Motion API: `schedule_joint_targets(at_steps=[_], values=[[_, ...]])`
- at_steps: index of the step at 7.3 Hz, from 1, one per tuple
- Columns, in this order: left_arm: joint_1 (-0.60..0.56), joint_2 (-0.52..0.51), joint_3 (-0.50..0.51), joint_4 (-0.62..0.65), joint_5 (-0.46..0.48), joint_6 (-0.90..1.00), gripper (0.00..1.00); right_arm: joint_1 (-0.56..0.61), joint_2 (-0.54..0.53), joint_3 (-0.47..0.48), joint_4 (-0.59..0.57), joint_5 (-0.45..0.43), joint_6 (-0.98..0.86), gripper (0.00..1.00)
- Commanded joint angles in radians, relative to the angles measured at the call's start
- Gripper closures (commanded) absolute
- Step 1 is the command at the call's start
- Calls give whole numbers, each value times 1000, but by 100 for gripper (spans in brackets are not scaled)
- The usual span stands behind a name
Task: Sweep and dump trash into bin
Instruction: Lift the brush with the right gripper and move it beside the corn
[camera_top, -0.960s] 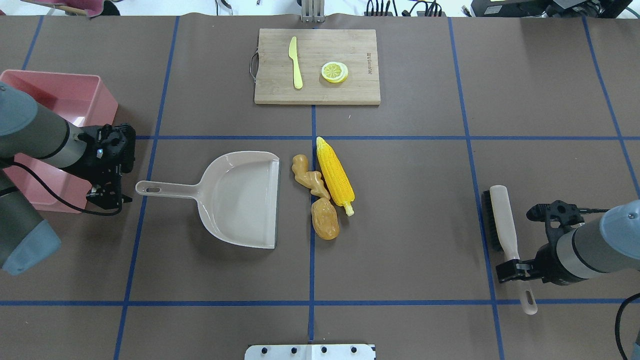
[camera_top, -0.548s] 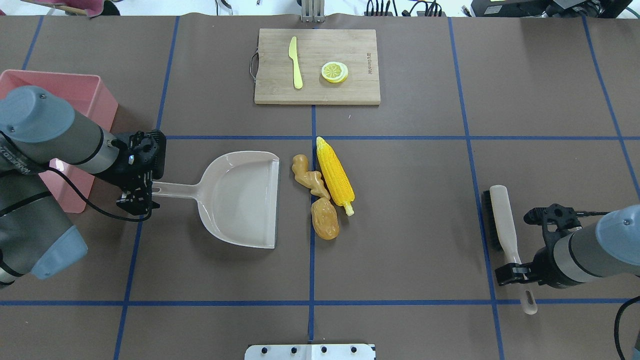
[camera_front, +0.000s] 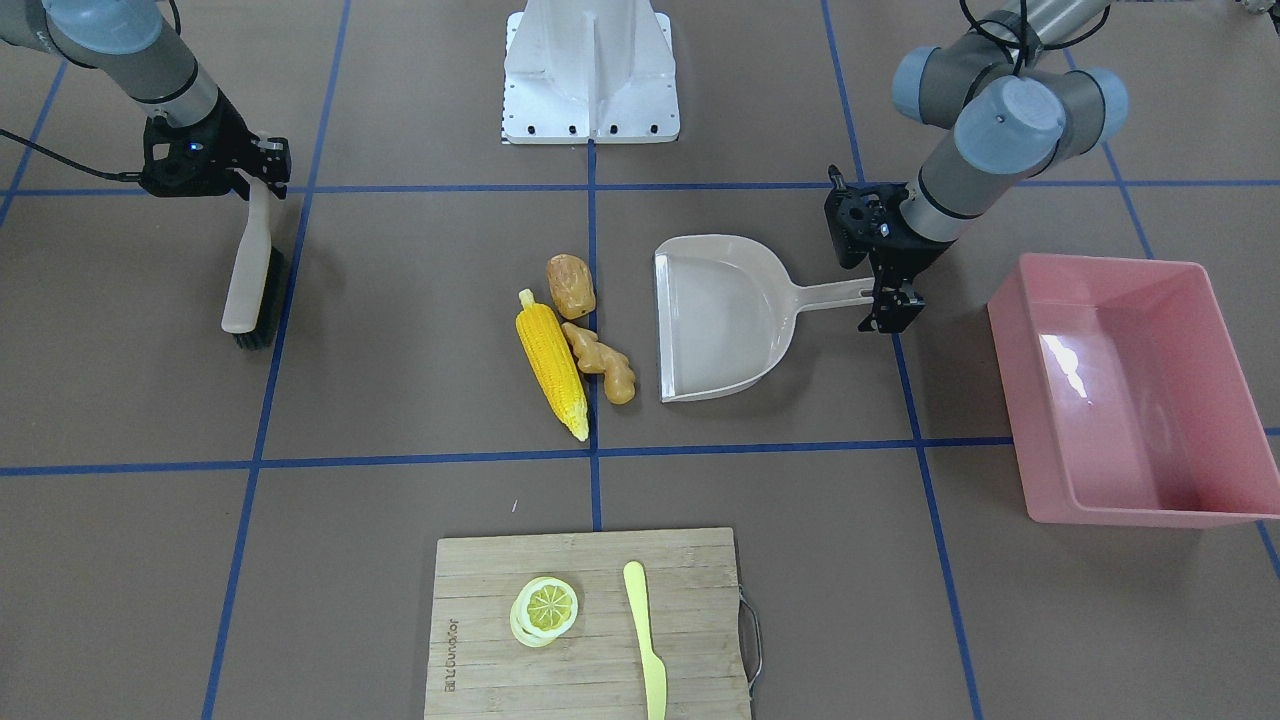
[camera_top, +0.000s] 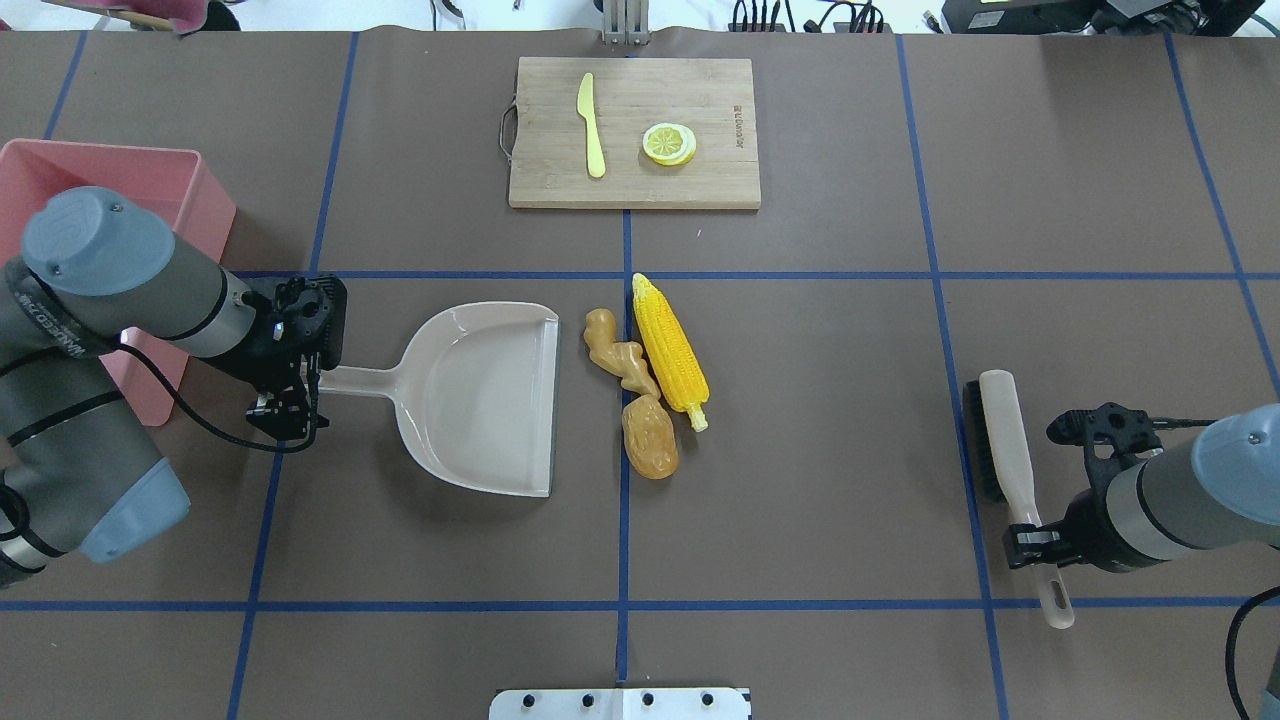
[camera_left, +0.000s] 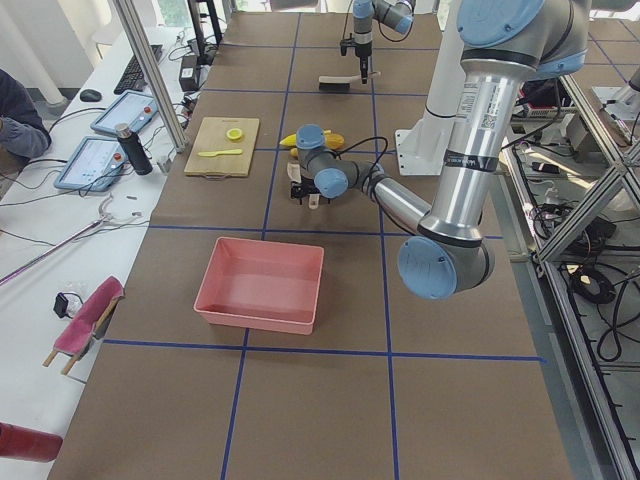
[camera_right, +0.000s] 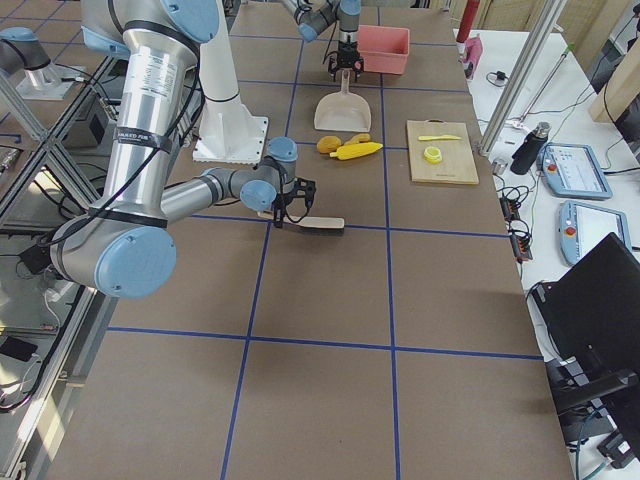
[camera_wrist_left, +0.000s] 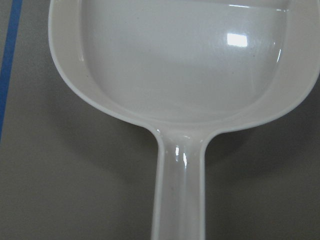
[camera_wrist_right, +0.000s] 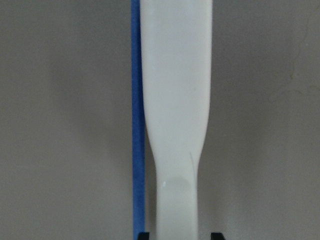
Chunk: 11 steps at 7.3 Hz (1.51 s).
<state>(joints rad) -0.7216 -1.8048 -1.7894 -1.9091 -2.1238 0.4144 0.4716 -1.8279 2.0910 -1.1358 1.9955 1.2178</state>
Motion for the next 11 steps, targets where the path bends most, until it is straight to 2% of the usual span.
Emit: schedule_joint_targets(at_steps=[1,3,4,5,7,8,9,11], values=[[1,-11,7,-4,-1,0,3,7,1,1,1,0,-4,100],[1,-13,8,-4,-1,0,3,66,4,11,-1,31,-13,100],[1,-11,8,-4,-1,1,3,103,22,32,-18,98,-18,100],[1,-11,5,-5,-7,0,5,154,60,34,-72,124,-55,100],[-1,-10,2,-10,-10,0,7,231,349,26,-479,129,-252,100],[-4,-10,-5,-28,-10,-2,7,254,469,-12,-609,128,-318,100],[-1,-10,2,-31,-10,-5,7,252,589,-73,-701,118,-334,100],[-7,2,-5,-51,-18,-6,7,210,718,-143,-787,88,-366,100]])
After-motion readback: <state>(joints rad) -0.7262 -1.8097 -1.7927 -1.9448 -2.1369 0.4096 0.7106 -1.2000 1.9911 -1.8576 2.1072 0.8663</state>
